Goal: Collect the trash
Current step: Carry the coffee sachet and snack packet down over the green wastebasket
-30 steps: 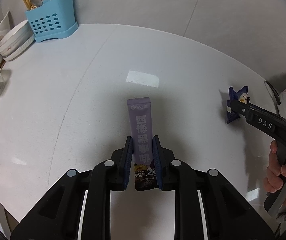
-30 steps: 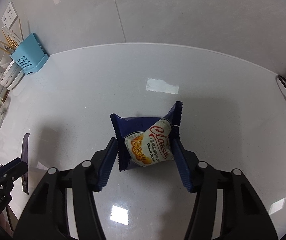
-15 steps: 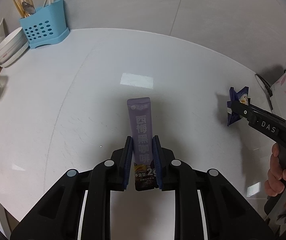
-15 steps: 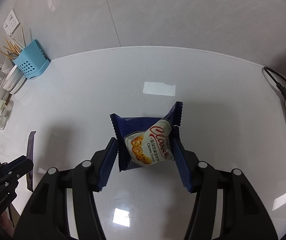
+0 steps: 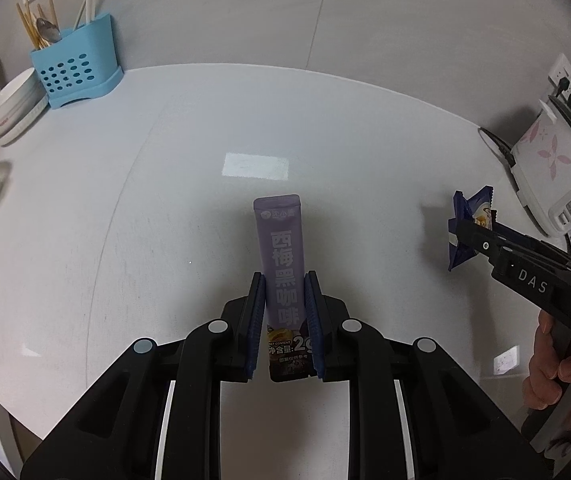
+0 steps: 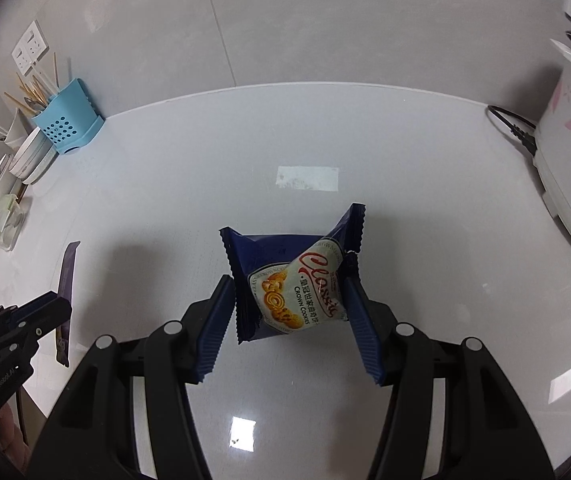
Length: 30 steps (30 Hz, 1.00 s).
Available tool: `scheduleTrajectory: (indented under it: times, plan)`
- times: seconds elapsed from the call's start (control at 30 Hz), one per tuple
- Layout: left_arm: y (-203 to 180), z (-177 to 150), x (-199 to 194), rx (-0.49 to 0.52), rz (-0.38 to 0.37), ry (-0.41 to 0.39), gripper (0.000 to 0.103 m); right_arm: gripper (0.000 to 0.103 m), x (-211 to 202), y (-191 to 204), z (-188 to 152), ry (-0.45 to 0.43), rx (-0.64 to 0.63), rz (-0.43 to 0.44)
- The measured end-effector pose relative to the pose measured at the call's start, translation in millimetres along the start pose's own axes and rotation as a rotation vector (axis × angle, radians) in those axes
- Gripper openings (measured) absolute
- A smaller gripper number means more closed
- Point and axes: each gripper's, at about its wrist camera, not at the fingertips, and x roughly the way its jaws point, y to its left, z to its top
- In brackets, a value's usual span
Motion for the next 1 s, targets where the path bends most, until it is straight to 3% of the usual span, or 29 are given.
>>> scheduleTrajectory:
  times: [0.33, 1.0]
  plan:
    - [1.5, -30.1, -18.6, 0.035, -0.029, -0.003, 0.020, 0.054, -23.8, 7.3, -26.8, -0.016, 0.014, -0.012]
    - [17.2, -110.1, -68.4, 0.083, -0.057, 0.001, 0.020, 0.054, -80.0, 45.3, -120.2, -0.041, 0.033, -0.010]
